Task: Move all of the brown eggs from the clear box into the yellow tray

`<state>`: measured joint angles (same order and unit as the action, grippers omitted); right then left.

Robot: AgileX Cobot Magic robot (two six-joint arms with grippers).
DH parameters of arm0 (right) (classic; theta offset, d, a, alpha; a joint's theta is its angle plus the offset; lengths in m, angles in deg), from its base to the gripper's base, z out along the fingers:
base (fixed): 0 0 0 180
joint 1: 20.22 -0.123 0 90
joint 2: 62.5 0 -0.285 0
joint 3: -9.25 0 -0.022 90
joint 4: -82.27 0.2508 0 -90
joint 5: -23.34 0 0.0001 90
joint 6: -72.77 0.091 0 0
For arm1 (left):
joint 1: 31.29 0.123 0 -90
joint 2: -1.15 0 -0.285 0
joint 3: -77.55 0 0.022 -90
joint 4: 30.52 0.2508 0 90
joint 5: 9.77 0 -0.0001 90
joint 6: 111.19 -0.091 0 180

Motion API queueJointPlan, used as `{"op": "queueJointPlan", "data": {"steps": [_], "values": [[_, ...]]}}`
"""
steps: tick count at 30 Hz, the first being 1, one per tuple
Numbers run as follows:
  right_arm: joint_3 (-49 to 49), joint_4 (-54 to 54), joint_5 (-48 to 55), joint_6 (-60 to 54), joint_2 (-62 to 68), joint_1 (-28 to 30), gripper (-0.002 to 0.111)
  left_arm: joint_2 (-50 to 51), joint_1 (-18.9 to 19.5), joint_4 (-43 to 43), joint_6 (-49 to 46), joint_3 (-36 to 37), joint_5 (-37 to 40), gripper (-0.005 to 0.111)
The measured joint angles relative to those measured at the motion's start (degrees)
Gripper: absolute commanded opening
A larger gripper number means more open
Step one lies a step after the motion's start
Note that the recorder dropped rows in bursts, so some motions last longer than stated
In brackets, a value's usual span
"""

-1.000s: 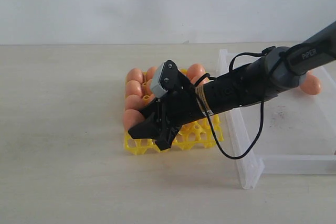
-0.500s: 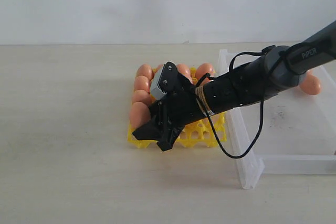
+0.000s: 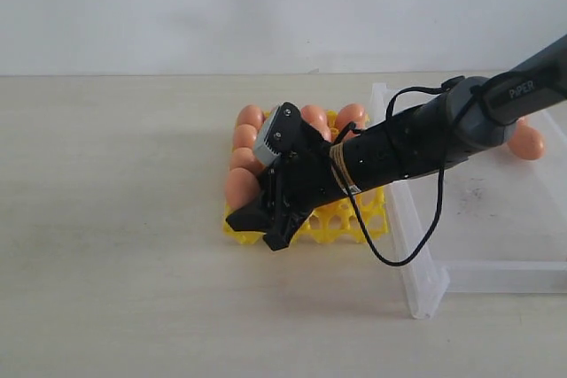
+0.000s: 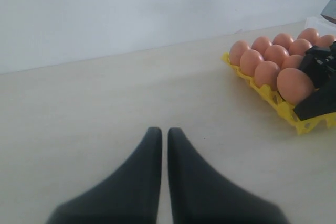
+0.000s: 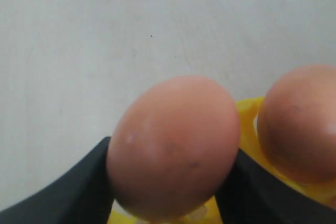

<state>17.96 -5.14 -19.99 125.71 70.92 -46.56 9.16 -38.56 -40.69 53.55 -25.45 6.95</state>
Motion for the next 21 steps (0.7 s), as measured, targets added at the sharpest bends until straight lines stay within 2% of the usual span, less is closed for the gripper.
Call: {"op": "queueJointPlan", "data": {"steps": [7, 9, 12, 21], "values": [[0.00, 4.13, 2.31, -0.50, -0.23, 0.00, 0.051, 0.00, 0.00, 0.00, 0.00, 0.00, 0.00, 0.004], [0.00, 4.82, 2.53, -0.80, -0.23, 0.00, 0.044, 0.00, 0.00, 0.00, 0.00, 0.00, 0.00, 0.004], [0.00, 6.25, 2.57, -1.51, -0.13, 0.00, 0.002, 0.00, 0.00, 0.00, 0.00, 0.00, 0.00, 0.004], [0.23, 13.52, 2.18, -6.75, 0.05, 0.09, 0.000, 0.00, 0.00, 0.00, 0.00, 0.00, 0.00, 0.004]]}}
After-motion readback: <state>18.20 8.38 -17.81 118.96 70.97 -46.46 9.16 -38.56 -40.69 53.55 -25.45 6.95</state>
